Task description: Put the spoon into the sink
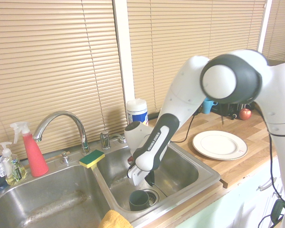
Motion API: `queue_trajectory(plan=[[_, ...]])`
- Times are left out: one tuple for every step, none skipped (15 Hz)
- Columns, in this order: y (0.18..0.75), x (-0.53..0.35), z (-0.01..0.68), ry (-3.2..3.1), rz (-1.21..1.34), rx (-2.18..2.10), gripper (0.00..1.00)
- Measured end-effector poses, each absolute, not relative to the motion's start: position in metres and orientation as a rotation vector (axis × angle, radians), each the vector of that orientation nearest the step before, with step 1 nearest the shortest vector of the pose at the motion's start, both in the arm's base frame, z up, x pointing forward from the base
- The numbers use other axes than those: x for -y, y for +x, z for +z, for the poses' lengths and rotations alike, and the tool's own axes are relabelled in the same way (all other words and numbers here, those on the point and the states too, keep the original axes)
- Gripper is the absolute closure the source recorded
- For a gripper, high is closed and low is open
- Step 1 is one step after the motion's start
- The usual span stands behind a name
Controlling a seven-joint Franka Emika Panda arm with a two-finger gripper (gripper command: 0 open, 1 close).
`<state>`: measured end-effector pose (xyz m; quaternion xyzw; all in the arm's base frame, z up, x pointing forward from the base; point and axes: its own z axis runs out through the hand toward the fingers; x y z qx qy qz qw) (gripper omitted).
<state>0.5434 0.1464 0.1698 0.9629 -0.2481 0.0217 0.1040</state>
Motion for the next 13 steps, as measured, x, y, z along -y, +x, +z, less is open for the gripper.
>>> queue_trajectory(plan=[[0.547, -0.143, 0.162, 2.832, 0.054, 0.741, 1.00], [0.550, -0.142, 0.154, 2.827, 0.043, 0.750, 1.00], [0.553, -0.141, 0.147, 2.822, 0.028, 0.762, 1.00], [0.555, -0.140, 0.139, 2.815, 0.012, 0.772, 1.00], [0.557, -0.137, 0.130, 2.809, -0.008, 0.780, 1.00], [0.561, -0.134, 0.128, 2.805, -0.026, 0.793, 1.00], [0.563, -0.130, 0.126, 2.790, -0.057, 0.807, 0.00], [0.563, -0.129, 0.126, 2.777, -0.082, 0.814, 0.00], [0.564, -0.129, 0.127, 2.773, -0.091, 0.810, 0.00], [0.564, -0.130, 0.127, 2.774, -0.088, 0.804, 0.00], [0.564, -0.133, 0.129, 2.777, -0.070, 0.787, 0.00], [0.564, -0.137, 0.134, 2.786, -0.034, 0.758, 0.00], [0.563, -0.142, 0.143, 2.800, 0.009, 0.726, 0.00]])
